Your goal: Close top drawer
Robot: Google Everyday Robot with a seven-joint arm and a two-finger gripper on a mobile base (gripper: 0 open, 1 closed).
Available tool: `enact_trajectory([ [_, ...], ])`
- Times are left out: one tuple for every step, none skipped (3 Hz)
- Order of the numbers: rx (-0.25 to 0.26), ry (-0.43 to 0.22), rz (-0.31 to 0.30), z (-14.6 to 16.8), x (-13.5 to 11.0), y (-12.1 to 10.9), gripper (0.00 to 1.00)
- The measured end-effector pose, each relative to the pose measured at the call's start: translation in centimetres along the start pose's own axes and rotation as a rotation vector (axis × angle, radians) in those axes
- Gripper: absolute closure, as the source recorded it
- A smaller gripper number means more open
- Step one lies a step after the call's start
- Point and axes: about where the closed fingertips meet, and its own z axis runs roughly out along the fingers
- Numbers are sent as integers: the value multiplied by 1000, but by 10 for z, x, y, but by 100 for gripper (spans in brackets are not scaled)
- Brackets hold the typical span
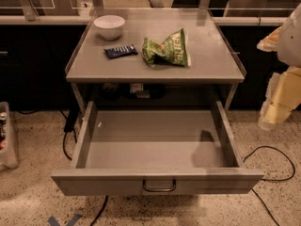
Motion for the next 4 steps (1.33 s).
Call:
enact_trajectory([
  [0,0,0,0,0,0,0],
  [-14,-3,10,5,4,10,0],
  [-55,-4,27,23,12,31,0],
  [-102,-3,29,46,17,50,0],
])
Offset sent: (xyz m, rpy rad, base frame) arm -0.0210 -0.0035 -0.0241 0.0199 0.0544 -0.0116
